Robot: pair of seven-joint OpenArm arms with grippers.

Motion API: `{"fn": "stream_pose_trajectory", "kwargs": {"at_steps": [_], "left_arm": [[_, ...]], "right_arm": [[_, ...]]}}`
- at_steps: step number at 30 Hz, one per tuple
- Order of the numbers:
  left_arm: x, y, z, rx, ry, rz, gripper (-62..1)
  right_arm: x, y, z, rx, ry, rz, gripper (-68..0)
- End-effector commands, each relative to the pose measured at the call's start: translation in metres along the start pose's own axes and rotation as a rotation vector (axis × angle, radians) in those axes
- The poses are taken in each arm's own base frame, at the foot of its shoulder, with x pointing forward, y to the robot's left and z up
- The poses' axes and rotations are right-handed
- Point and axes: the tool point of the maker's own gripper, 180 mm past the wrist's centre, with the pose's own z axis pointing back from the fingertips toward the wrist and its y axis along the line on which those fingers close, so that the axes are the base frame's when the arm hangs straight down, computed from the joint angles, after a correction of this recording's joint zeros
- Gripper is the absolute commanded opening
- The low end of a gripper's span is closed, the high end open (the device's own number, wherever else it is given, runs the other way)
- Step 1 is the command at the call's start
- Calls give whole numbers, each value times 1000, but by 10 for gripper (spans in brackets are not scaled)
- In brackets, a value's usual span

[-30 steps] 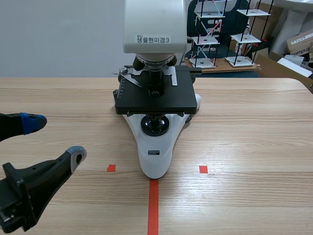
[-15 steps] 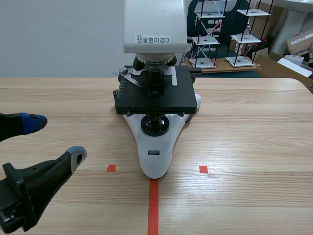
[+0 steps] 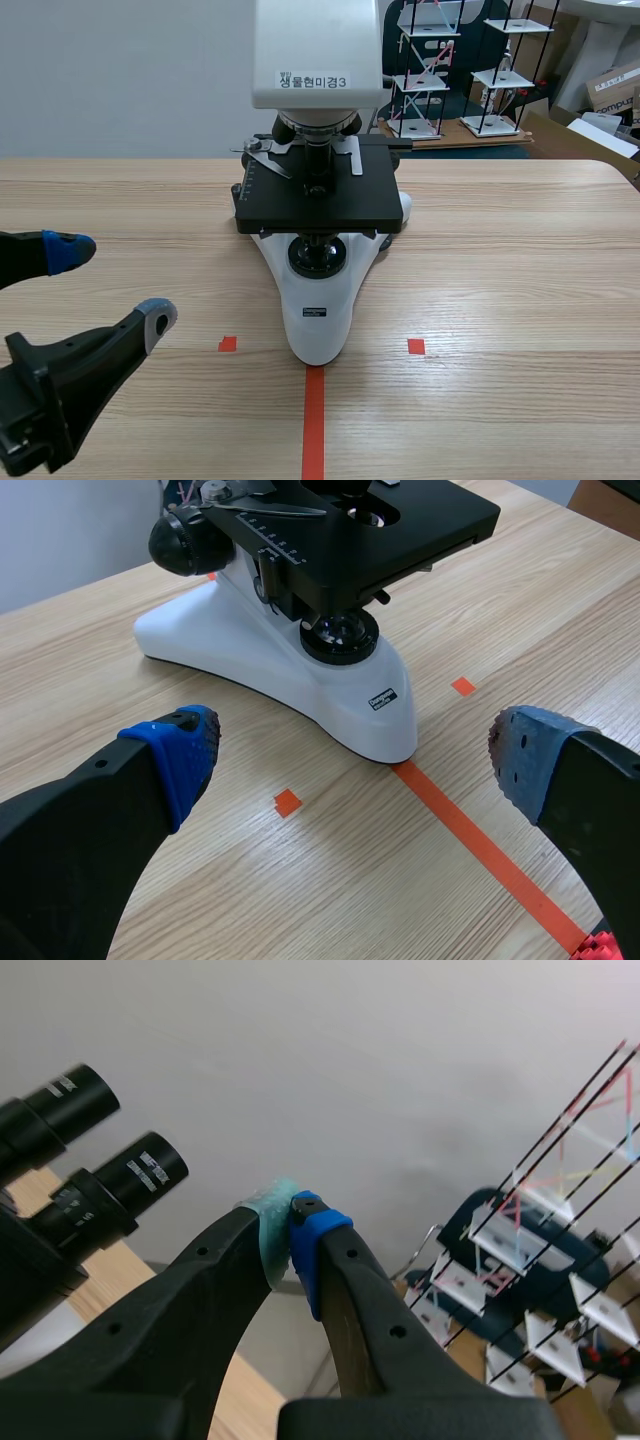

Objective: Point at the eyepiece

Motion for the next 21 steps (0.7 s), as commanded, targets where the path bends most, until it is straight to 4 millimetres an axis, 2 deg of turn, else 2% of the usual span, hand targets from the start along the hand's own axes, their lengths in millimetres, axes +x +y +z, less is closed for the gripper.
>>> {"fn": "stream_pose_trajectory", "kwargs": {"at_steps": [1,4,10,21], "left_arm": [[5,1,0,7,-24,7,-41],[5,1,0,7,-24,7,-41],[5,1,0,7,-24,7,-41],[5,1,0,7,-24,7,-41]], "right_arm": [[19,3,-4,31,-39,10,-675],[19,19,-11,101,-25,9,-675],[23,32,-15,152,-30,18,-675],[23,32,-15,153,-29,14,-675]]}}
